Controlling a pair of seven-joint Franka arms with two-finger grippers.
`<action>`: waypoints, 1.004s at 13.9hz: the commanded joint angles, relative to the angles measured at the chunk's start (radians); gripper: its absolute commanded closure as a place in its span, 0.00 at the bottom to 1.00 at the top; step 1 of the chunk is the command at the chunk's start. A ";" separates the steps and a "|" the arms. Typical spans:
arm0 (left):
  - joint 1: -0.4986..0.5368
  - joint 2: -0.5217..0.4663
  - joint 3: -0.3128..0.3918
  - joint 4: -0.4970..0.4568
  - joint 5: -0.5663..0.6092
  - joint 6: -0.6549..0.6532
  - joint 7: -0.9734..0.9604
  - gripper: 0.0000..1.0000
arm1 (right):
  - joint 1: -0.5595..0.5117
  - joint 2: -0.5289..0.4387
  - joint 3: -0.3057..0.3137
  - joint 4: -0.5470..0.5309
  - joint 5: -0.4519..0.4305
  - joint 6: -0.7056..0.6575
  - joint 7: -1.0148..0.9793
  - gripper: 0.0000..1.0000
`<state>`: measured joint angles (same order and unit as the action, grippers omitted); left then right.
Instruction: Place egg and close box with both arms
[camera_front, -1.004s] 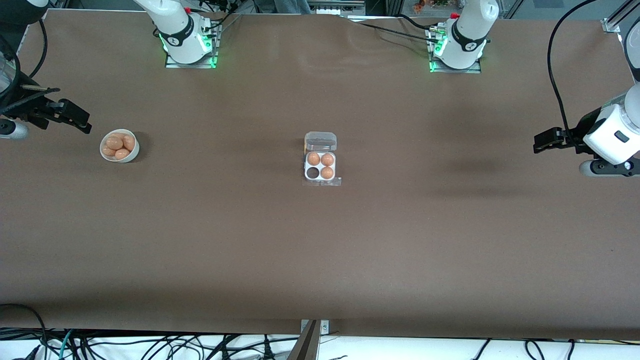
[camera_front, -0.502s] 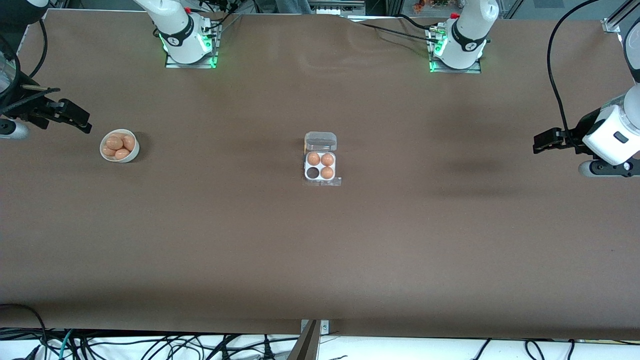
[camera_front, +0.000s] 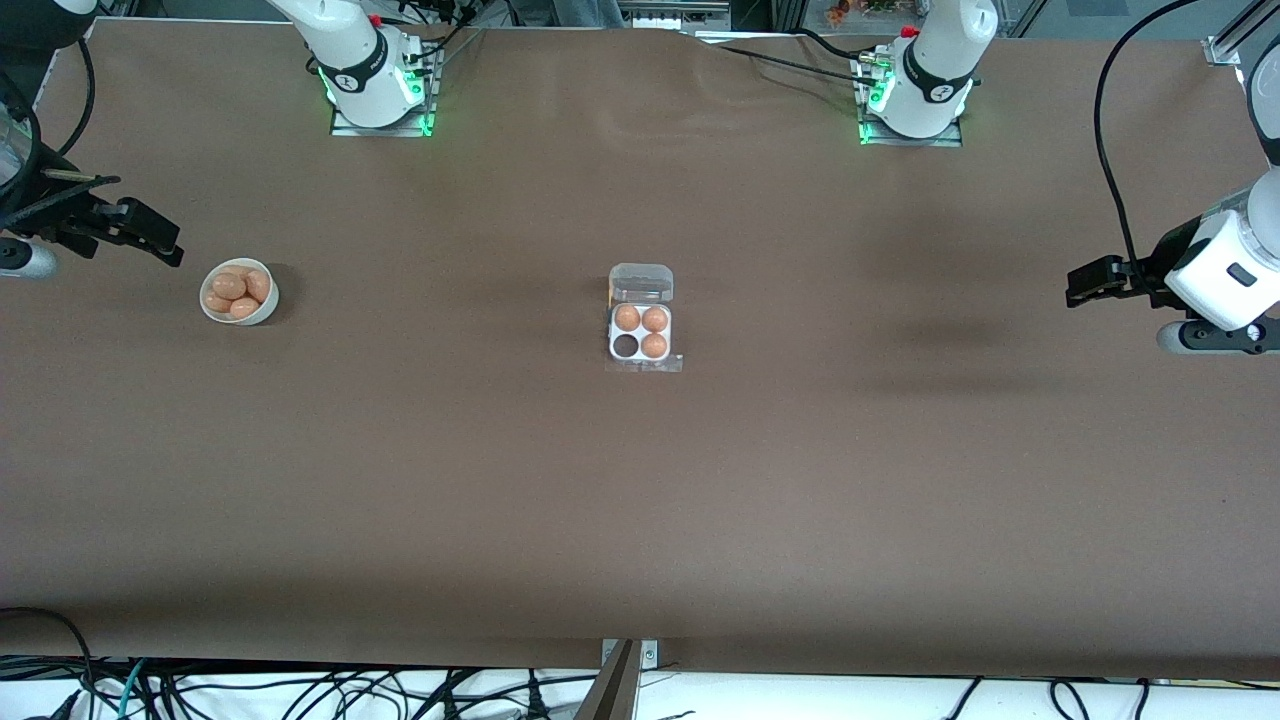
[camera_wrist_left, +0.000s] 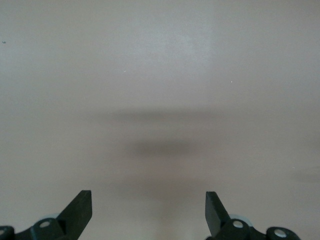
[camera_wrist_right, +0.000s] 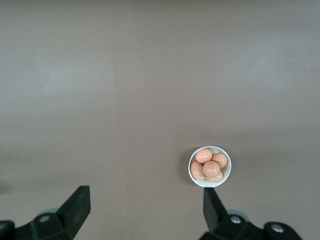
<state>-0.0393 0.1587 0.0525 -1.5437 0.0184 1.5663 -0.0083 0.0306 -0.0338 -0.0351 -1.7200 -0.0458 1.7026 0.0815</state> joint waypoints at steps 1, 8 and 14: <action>0.002 0.005 0.000 0.017 -0.009 -0.015 0.014 0.00 | -0.005 -0.008 0.003 -0.004 0.014 -0.008 -0.011 0.00; -0.002 0.005 0.000 0.039 -0.009 -0.015 0.011 0.00 | -0.001 0.058 0.004 -0.009 -0.003 -0.083 -0.011 0.00; -0.001 0.005 0.000 0.040 -0.009 -0.015 0.011 0.00 | -0.008 0.129 -0.068 -0.149 -0.003 0.058 -0.011 0.00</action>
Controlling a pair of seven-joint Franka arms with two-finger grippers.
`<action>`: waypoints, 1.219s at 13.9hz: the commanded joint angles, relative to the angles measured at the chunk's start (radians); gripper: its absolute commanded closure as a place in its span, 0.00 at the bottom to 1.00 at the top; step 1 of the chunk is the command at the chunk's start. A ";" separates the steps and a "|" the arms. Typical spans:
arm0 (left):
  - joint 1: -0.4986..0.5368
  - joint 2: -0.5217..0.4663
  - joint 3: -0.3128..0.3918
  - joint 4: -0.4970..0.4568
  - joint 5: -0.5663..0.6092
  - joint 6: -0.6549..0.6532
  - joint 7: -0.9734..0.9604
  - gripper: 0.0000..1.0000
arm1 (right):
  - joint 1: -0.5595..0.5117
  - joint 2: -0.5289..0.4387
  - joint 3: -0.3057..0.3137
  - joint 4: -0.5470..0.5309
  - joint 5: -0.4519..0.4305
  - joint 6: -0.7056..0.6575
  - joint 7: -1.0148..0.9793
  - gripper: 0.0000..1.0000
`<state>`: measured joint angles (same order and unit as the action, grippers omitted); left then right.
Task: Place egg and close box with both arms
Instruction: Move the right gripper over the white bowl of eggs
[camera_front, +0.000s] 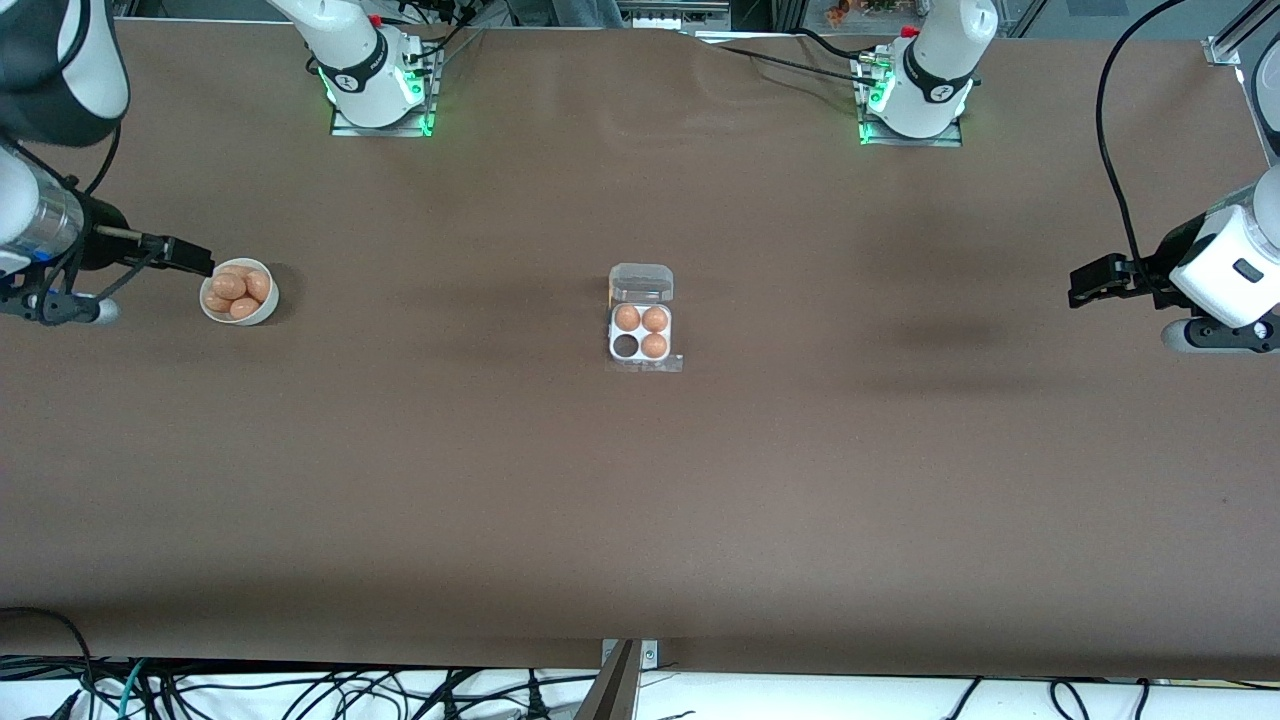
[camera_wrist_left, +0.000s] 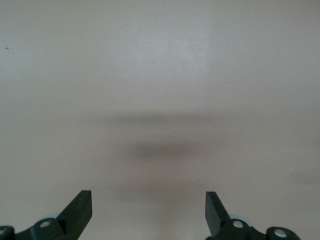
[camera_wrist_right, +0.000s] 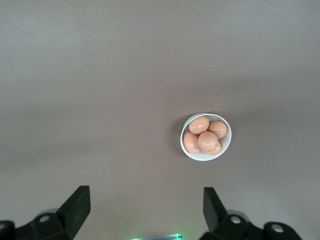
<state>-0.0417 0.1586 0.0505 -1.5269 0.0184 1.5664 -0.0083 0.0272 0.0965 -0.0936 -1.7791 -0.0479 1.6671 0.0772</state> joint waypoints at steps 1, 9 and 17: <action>0.003 0.006 0.000 0.022 -0.009 -0.016 0.011 0.00 | -0.006 -0.009 -0.021 -0.176 -0.001 0.179 -0.008 0.00; 0.003 0.006 0.000 0.019 -0.009 -0.016 0.013 0.00 | -0.007 0.050 -0.190 -0.467 -0.001 0.600 -0.279 0.00; 0.003 0.007 0.000 0.017 -0.009 -0.016 0.014 0.00 | -0.007 0.109 -0.204 -0.519 0.005 0.665 -0.293 0.00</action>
<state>-0.0414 0.1587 0.0505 -1.5267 0.0184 1.5663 -0.0083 0.0208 0.2155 -0.2975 -2.2744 -0.0479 2.3179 -0.1987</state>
